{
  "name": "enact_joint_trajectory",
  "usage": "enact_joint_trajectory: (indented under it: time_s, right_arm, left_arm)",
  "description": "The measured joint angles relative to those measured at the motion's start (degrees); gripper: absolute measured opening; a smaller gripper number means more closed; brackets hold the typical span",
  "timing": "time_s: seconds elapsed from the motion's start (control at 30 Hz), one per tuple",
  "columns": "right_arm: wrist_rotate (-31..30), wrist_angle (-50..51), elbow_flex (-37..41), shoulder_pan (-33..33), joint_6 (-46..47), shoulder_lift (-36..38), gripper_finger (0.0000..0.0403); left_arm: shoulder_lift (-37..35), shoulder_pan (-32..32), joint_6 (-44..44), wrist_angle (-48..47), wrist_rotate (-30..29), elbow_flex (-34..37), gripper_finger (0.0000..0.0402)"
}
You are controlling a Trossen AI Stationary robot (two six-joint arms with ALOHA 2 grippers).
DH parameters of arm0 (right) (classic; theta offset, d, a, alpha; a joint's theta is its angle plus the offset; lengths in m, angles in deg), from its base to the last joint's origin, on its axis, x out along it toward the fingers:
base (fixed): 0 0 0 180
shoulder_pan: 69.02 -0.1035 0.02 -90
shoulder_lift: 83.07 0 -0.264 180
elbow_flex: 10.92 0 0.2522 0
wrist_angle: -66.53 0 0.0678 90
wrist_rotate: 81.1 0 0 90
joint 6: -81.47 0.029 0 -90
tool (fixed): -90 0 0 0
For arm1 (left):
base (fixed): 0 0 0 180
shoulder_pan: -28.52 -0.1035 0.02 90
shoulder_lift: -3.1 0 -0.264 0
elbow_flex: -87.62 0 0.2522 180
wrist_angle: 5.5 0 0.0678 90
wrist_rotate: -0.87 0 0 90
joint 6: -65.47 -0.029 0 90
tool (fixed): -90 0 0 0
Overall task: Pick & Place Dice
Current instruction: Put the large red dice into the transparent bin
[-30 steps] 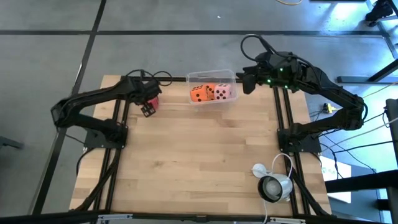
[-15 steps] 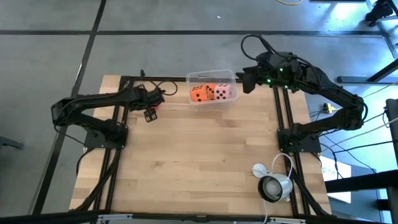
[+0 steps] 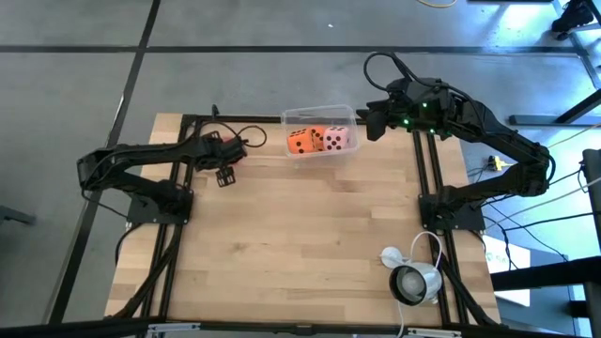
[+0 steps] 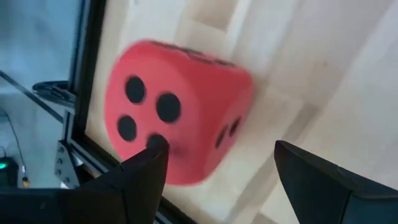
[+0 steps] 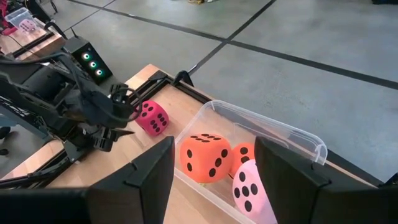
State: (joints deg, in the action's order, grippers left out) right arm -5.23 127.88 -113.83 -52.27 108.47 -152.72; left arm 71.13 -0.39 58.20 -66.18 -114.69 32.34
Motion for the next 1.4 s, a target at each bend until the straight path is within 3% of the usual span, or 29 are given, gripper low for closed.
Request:
enact_joint_trajectory:
  time_s: [0.37,0.57,0.7,0.87,1.17,1.3,1.4]
  right_arm:
    - [0.22,0.0,0.0,0.0,-0.33,0.0,0.0221]
    - [0.2,0.0,0.0,0.0,-0.87,0.0,0.0221]
    - [0.22,0.0,0.0,0.0,-1.86,0.0,0.0221]
    - [0.22,0.02,0.0,0.0,-2.57,-0.02,0.0221]
    - [1.53,0.02,0.0,0.0,-4.19,-0.02,0.0221]
    - [1.53,0.02,0.0,0.0,-4.98,-0.02,0.0221]
    - [1.55,0.02,0.0,0.0,-5.09,-0.02,0.0221]
  left_arm:
    - [1.38,-3.72,-4.8,3.45,1.09,-0.05,0.0288]
    - [7.75,-4.57,-8.23,4.99,0.01,-0.26,0.0288]
    - [12.68,-4.63,-6.54,5.29,-4.1,-0.31,0.0288]
    - [17.06,-5.03,-5.61,5.62,-2.95,-0.46,0.0288]
    - [19.3,-5.27,-5.42,6.16,-3.54,-0.52,0.0283]
    - [19.3,-5.6,-5.34,6.33,-3.43,-0.52,0.0249]
    - [19.3,-5.6,-3.9,6.19,-3.46,-0.52,0.0188]
